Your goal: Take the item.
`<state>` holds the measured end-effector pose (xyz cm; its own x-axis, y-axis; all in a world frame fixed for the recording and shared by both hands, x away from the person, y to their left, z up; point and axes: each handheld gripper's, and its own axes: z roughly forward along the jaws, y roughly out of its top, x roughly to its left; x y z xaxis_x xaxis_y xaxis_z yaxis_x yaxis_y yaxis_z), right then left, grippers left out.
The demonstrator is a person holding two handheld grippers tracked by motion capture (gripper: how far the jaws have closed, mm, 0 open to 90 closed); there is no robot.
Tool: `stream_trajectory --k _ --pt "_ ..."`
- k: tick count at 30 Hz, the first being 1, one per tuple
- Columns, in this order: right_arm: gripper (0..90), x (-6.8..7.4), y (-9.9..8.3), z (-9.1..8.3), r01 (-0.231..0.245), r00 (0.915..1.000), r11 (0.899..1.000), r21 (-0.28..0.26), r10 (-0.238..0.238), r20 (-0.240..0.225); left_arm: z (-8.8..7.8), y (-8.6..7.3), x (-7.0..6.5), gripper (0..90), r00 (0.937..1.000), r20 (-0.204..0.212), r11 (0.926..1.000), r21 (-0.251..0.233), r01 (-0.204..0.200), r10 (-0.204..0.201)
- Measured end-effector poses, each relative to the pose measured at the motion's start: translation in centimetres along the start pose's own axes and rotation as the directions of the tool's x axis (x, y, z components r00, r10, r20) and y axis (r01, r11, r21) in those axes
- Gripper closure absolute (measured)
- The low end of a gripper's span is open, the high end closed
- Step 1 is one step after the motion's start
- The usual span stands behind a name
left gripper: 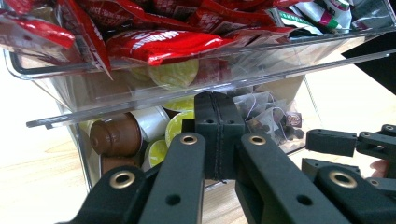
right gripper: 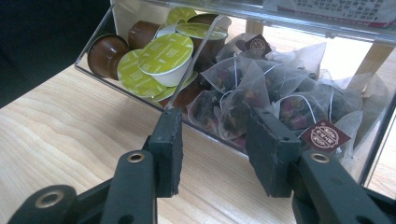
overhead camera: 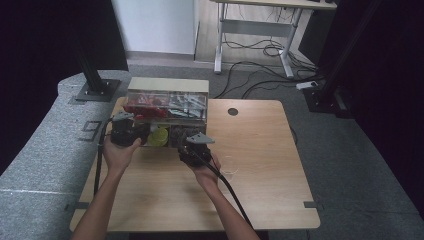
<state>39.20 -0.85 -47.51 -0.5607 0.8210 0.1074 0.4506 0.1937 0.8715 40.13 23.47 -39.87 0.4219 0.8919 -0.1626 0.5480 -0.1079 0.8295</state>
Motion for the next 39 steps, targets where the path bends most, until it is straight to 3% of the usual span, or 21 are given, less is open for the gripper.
stream_trajectory --k 17,31,39 --pt "57.8 0.3 0.2 1.2 0.004 0.9998 1.000 0.009 -0.004 0.021 0.0 -0.1 0.0 90.0 1.0000 0.004 1.0000 -0.002 0.003 -0.003" --pt "60.4 -0.5 0.3 3.0 -0.006 0.9981 1.000 0.027 0.005 0.061 0.0 -0.1 0.1 90.0 0.9998 0.013 0.9999 -0.004 0.012 -0.012" --pt "62.5 -0.3 0.4 3.8 -0.001 0.9968 1.000 0.026 -0.001 0.080 0.0 -0.1 0.1 90.0 0.9999 0.013 0.9999 -0.003 0.010 -0.010"
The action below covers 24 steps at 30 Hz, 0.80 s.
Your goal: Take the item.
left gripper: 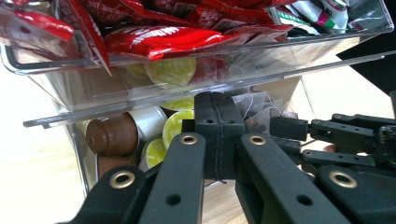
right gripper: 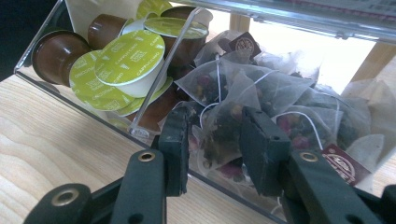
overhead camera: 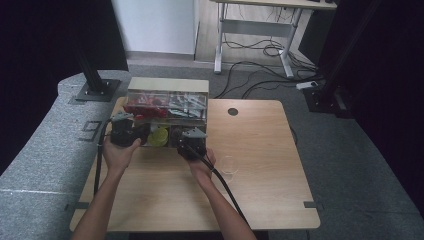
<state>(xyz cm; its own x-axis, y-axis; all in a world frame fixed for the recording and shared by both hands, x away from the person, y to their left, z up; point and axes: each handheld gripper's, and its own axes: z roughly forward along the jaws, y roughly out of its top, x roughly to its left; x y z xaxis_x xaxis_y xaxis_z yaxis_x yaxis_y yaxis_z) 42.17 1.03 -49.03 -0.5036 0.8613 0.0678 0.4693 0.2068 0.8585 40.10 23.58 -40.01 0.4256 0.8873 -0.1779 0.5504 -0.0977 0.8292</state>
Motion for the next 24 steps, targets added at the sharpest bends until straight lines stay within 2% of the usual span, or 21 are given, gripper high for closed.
stream_trajectory --k 2,6,11,17,24 --pt "63.0 0.07 -0.01 0.23 0.015 0.9997 1.000 0.001 -0.015 0.018 -0.01 0.00 0.03 90.0 1.0000 0.001 1.0000 0.000 -0.002 0.002" --pt "65.2 0.04 0.11 0.53 0.015 0.9989 1.000 -0.007 -0.015 0.045 -0.01 0.00 0.04 90.0 1.0000 0.002 1.0000 0.000 -0.003 0.003" --pt "72.5 -0.03 0.18 0.73 0.022 0.9963 1.000 -0.004 -0.021 0.083 -0.01 -0.01 0.02 90.0 1.0000 0.001 1.0000 -0.001 -0.001 0.001" --pt "85.3 -0.19 0.12 0.62 0.020 0.9961 1.000 0.004 -0.020 0.086 0.00 -0.07 0.02 90.0 1.0000 0.002 1.0000 -0.002 0.000 0.000" --pt "88.9 -0.49 0.13 0.08 0.003 0.9975 1.000 -0.010 -0.002 0.070 0.00 -0.13 0.03 90.0 1.0000 0.004 1.0000 -0.005 0.000 0.000"
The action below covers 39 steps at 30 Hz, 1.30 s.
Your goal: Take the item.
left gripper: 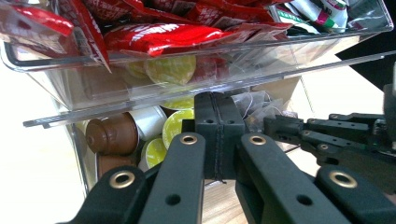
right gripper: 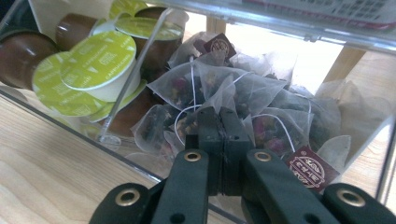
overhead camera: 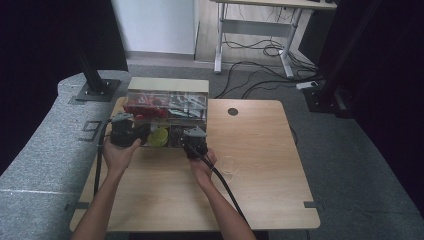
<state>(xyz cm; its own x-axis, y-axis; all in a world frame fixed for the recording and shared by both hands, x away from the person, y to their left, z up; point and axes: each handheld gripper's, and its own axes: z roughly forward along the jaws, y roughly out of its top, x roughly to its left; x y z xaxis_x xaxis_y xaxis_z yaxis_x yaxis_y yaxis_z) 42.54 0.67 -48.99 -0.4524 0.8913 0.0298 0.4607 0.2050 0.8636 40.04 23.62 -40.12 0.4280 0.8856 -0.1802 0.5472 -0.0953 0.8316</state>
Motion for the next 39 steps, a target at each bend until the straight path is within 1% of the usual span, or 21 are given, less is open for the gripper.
stream_trajectory --k 12,20,28,33,39 --pt "89.0 0.1 0.5 -2.0 0.004 0.9997 0.998 -0.059 -0.005 -0.025 0.0 0.0 -0.1 90.0 1.0000 -0.003 1.0000 0.003 -0.002 0.002" --pt "89.0 0.0 1.0 -3.3 0.007 0.9994 0.996 -0.084 -0.010 -0.034 0.0 0.1 -0.1 90.0 1.0000 -0.002 1.0000 0.006 -0.002 0.002" --pt "89.0 -0.7 1.5 -4.3 0.001 0.9997 0.994 -0.105 -0.004 -0.025 0.0 0.0 -0.1 90.0 1.0000 -0.003 1.0000 0.007 -0.003 0.003" --pt "89.0 -0.9 1.8 -4.6 0.020 0.9998 0.995 -0.100 -0.020 -0.004 0.1 0.0 -0.2 90.0 1.0000 -0.003 1.0000 0.005 -0.002 0.002" --pt "88.9 -1.4 1.9 -4.8 0.017 0.9998 0.995 -0.097 -0.017 0.004 0.1 0.0 -0.3 90.0 1.0000 -0.001 1.0000 0.004 -0.001 0.001"
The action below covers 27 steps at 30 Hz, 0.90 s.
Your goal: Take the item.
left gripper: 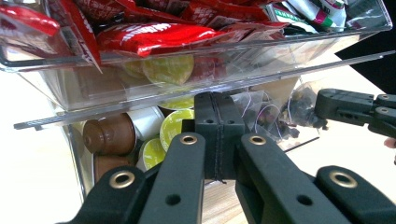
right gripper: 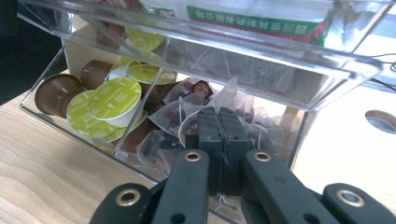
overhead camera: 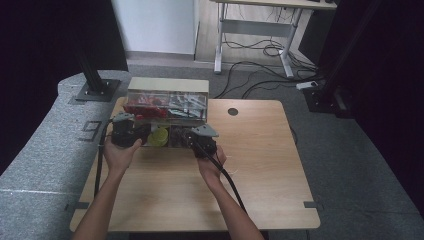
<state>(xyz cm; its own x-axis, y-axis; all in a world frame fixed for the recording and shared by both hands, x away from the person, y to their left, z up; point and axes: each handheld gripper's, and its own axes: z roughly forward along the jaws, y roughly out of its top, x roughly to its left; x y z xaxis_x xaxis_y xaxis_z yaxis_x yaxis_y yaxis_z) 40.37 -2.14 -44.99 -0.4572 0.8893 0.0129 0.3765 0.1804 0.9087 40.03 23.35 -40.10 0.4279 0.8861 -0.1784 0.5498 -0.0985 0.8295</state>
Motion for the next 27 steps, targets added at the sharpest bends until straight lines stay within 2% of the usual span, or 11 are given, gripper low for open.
stream_trajectory --k 7,17,27 --pt "89.0 -0.6 0.5 -0.8 -0.004 1.0000 1.000 -0.025 0.004 0.008 0.0 0.0 0.0 90.0 1.0000 -0.001 1.0000 0.001 0.000 0.000" --pt "89.0 -1.1 1.0 -2.0 -0.014 0.9999 0.998 -0.054 0.014 -0.004 0.0 0.0 0.0 90.0 1.0000 0.001 1.0000 0.002 0.001 -0.001" --pt "88.9 -1.6 1.1 -2.7 -0.021 0.9998 0.998 -0.067 0.020 -0.008 0.0 0.0 0.0 90.0 1.0000 0.001 1.0000 0.001 0.001 -0.001"
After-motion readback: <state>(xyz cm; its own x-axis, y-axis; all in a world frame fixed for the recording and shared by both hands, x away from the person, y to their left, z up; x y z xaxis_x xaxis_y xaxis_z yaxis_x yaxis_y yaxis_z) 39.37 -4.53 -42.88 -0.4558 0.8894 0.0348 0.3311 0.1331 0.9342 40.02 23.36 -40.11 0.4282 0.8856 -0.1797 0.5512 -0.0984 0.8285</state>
